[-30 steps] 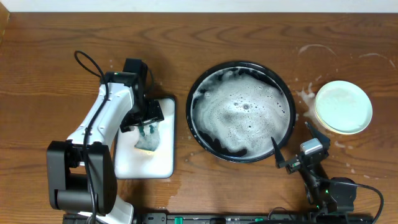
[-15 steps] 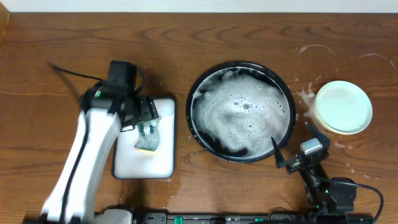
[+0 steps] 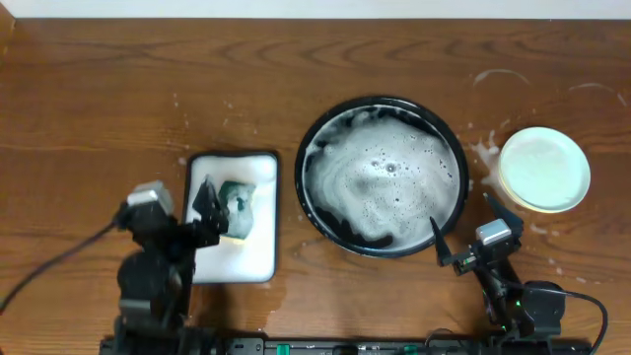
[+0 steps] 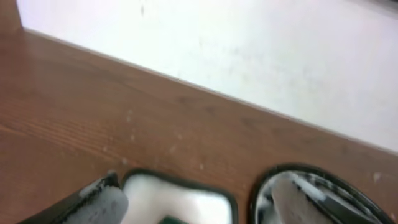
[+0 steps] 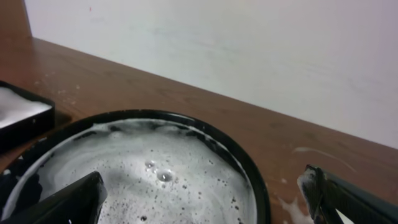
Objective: Clean dirty plates on tray and stack at the side
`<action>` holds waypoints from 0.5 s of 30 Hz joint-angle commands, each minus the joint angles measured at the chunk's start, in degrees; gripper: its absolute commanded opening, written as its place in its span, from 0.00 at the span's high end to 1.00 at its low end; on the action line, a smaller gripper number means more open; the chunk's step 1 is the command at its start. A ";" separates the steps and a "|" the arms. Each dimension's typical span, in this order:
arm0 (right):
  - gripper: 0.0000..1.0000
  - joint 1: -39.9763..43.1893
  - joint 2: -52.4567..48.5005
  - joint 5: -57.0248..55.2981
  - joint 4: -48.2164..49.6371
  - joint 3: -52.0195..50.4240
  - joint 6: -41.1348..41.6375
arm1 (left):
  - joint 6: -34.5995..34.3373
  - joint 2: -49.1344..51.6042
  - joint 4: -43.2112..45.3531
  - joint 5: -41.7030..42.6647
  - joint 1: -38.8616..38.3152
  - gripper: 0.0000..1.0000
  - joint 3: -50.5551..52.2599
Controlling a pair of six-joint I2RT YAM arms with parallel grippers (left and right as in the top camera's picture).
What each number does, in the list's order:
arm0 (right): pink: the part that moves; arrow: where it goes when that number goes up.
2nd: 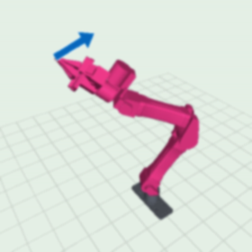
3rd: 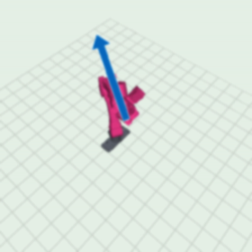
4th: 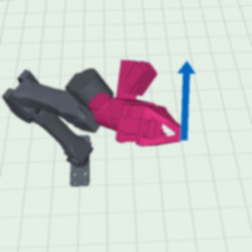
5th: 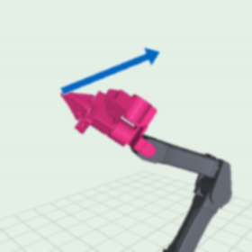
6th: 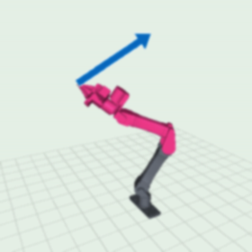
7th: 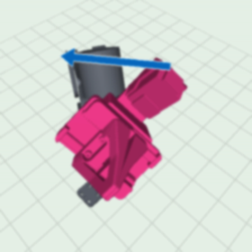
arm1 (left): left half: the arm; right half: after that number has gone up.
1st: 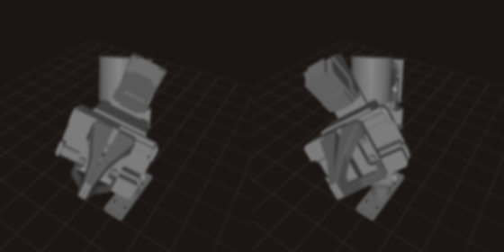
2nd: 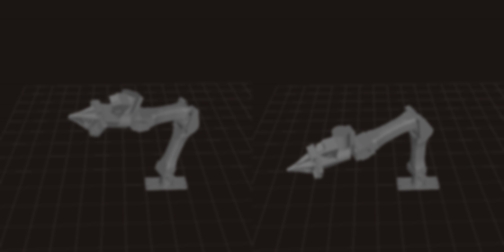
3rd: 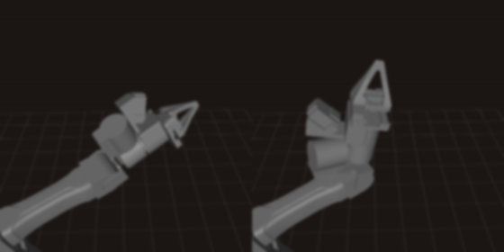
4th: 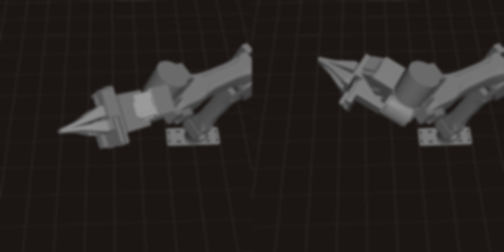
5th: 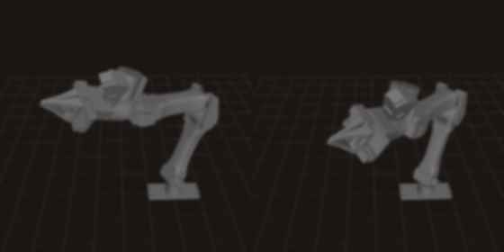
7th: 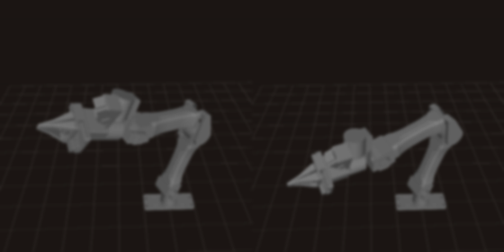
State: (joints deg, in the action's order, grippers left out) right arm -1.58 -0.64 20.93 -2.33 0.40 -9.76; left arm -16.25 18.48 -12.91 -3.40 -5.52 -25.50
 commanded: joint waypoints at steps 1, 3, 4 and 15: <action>0.01 -0.72 0.31 -0.11 -0.22 -0.09 -0.61 | 1.22 -8.90 3.23 -1.22 1.60 0.18 5.73; 0.01 -0.72 0.31 -0.11 -0.22 -0.09 -0.61 | 1.22 -15.06 4.96 -1.92 2.05 0.18 10.47; 0.01 -0.72 0.31 -0.11 -0.22 -0.09 -0.61 | 1.20 -16.37 4.96 -2.05 2.08 0.18 11.54; 0.01 -0.72 0.31 -0.11 -0.22 -0.09 -0.61 | 1.01 -18.40 13.97 -2.03 1.70 0.18 25.27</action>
State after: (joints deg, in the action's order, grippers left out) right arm -1.58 -0.62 20.95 -2.31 0.40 -9.78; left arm -16.21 0.60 1.08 -4.89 -3.79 -0.58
